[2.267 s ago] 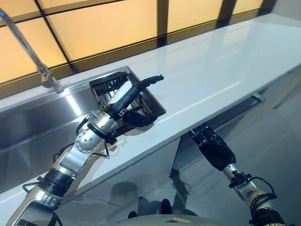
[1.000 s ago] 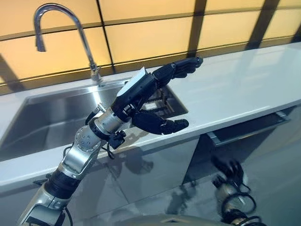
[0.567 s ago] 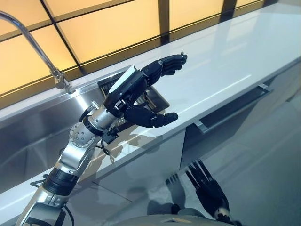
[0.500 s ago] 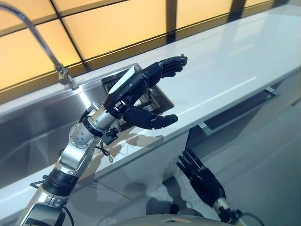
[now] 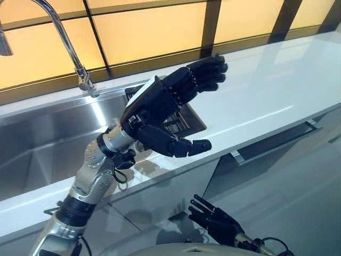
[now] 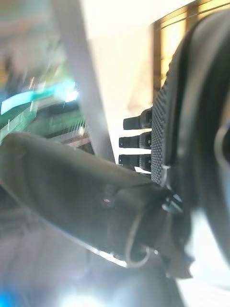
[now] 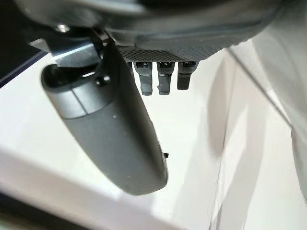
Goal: Pick up plates and place into dishwasher.
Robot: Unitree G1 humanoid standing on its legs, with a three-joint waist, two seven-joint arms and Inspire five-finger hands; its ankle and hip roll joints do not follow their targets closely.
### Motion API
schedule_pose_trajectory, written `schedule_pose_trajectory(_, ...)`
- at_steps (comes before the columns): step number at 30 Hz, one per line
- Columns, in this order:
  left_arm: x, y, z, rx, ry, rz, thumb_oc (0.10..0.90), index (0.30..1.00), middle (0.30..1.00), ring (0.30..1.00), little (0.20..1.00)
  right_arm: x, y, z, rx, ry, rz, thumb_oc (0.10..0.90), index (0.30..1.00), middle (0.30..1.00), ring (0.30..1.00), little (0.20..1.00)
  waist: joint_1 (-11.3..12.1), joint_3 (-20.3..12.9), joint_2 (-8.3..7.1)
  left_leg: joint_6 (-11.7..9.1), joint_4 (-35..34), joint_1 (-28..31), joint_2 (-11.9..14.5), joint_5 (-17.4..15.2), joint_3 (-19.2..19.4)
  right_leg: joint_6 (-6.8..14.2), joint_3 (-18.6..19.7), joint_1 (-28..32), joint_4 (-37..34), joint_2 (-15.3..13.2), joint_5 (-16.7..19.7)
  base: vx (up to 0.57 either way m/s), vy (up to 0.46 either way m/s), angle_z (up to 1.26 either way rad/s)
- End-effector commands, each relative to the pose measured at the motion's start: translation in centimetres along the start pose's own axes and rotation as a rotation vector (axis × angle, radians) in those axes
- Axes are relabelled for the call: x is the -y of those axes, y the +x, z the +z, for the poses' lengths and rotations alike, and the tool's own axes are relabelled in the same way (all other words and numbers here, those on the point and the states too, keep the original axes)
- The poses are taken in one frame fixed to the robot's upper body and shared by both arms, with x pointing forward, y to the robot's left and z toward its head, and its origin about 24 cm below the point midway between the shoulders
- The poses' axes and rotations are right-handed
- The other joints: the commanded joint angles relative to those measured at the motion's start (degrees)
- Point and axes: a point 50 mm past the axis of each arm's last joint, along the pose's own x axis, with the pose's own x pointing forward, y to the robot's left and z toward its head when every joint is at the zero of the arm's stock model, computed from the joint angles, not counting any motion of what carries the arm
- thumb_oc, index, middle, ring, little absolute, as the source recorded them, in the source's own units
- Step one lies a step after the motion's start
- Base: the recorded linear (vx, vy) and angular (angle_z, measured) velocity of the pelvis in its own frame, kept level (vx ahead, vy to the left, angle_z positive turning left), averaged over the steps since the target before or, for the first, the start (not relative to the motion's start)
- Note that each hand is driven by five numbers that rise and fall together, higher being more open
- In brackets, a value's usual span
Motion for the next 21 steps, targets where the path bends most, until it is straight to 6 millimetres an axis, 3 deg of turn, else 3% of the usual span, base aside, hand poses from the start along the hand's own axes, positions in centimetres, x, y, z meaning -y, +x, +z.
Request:
schedule_pose_trajectory(1, 0.5, 2.1, 1.9, 0.155, -0.167, -0.118, 0.800, 0.900, 0.900, 0.900, 0.900, 0.0, 0.8, -1.1, -0.083, -0.001, -0.006, 0.800, 0.900, 0.900, 0.900, 0.900, 1.4, -2.8, -1.91, 4.1, 0.1, 0.6, -2.4, -4.5, 0.0, 0.5, 1.0, 0.6, 0.2, 0.9, -2.7, -0.05, -0.114, 0.14)
schedule_pose_trajectory(4, 0.8, 2.3, 1.3, 0.160, -0.275, -0.155, 0.800, 0.900, 0.900, 0.900, 0.900, 0.6, 0.8, -1.3, -0.105, 0.023, -0.043, 0.800, 0.900, 0.900, 0.900, 0.900, 2.0, -2.6, -1.73, 3.8, 0.1, -0.8, -2.7, -3.8, -1.2, 0.7, -0.4, 0.2, 0.2, 0.7, -2.4, -0.10, -0.042, 0.24)
schedule_pose_trajectory(8, 1.6, 3.2, 0.8, 0.179, -0.413, -0.236, 0.800, 0.900, 0.900, 0.900, 0.900, 1.3, 0.8, -0.3, -0.104, 0.033, -0.105, 0.800, 0.900, 0.900, 0.900, 0.900, 1.9, -2.0, -1.43, 3.0, 0.3, 0.1, -3.1, -3.1, 3.3, 1.1, -2.1, -0.6, 0.2, 0.1, -2.1, -0.15, 0.075, 0.37)
schedule_pose_trajectory(9, 2.0, 3.4, 0.7, 0.180, -0.472, -0.266, 0.800, 0.900, 0.900, 0.900, 0.900, 1.3, 0.9, 0.0, -0.102, 0.029, -0.113, 0.800, 0.900, 0.900, 0.900, 0.900, 2.0, -1.5, -1.79, 2.8, 5.0, -1.3, -3.3, -4.3, 4.3, 1.0, -1.7, -0.6, 0.2, -0.3, -1.8, -0.27, 0.137, 0.23)
schedule_pose_trajectory(10, 2.9, 4.3, 0.0, 0.183, -0.623, -0.336, 0.800, 0.900, 0.900, 0.900, 0.900, 1.6, 1.0, 0.7, -0.095, 0.029, -0.132, 0.800, 0.900, 0.900, 0.900, 0.900, 2.3, -0.1, -2.35, 2.0, 18.4, -5.5, -3.4, -4.2, 4.9, 0.5, -1.6, -0.5, 0.2, -0.8, -1.0, -0.24, 0.122, 0.17)
schedule_pose_trajectory(11, 2.9, 4.3, 0.0, 0.183, -0.623, -0.336, 0.800, 0.900, 0.900, 0.900, 0.900, 1.6, 1.0, 0.7, -0.095, 0.029, -0.132, 0.800, 0.900, 0.900, 0.900, 0.900, 2.3, -0.1, -2.35, 2.0, 18.4, -5.5, -3.4, -4.2, 4.9, 0.5, -1.6, -0.5, 0.2, -0.8, -1.0, -0.26, 0.135, 0.05)
schedule_pose_trajectory(13, 3.6, 5.2, -0.9, 0.187, -0.794, -0.348, 0.800, 0.900, 0.900, 0.900, 0.900, 1.7, 1.1, 1.2, -0.090, 0.031, -0.139, 0.800, 0.900, 0.900, 0.900, 0.900, 2.1, 0.8, -2.01, 2.2, 23.3, -7.1, -4.0, -4.5, 3.3, 0.6, -0.8, -1.1, 0.2, -0.5, 0.3, -0.21, 0.159, -0.02)
schedule_pose_trajectory(15, 3.8, 5.5, -1.6, 0.176, -0.868, -0.343, 0.800, 0.900, 0.900, 0.900, 0.900, 1.9, 1.1, 1.4, -0.100, 0.028, -0.146, 0.800, 0.900, 0.900, 0.900, 0.900, 1.9, 0.9, -1.69, 2.7, 20.2, -5.8, -4.7, -5.4, 2.7, 1.0, -0.2, -1.7, 0.2, -0.4, 1.0, -0.19, 0.219, -0.07)
schedule_pose_trajectory(16, 4.1, 5.8, -2.6, 0.153, -0.978, -0.330, 0.800, 0.900, 0.900, 0.900, 0.900, 2.3, 0.9, 1.7, -0.113, 0.024, -0.156, 0.800, 0.900, 0.900, 0.900, 0.900, 1.3, 0.7, -1.04, 3.8, 12.9, -2.6, -5.4, -7.5, 2.8, 1.7, 0.9, -3.0, 0.2, -0.1, 1.8, -0.25, 0.340, -0.18)
schedule_pose_trajectory(18, 5.0, 6.0, -4.2, 0.069, -1.165, -0.293, 0.800, 0.900, 0.900, 0.900, 0.900, 2.7, 0.8, 1.9, -0.136, 0.035, -0.184, 0.800, 0.900, 0.900, 0.900, 0.900, 1.1, 0.3, 0.01, 5.2, 4.0, 0.9, -6.5, -8.7, 1.8, 3.1, 1.4, -5.5, 0.2, 0.2, 3.1, -0.35, 0.408, -0.13)
schedule_pose_trajectory(21, 5.9, 5.3, -6.9, -0.055, -1.284, -0.229, 0.800, 0.900, 0.900, 0.900, 0.900, 2.5, 1.0, 1.7, -0.170, 0.015, -0.180, 0.800, 0.900, 0.900, 0.900, 0.900, 1.7, 0.7, 0.53, 6.6, 0.1, 1.3, -7.9, -8.0, 0.2, 5.0, 0.7, -8.8, 0.2, -0.1, 5.2, -0.35, 0.303, 0.01)
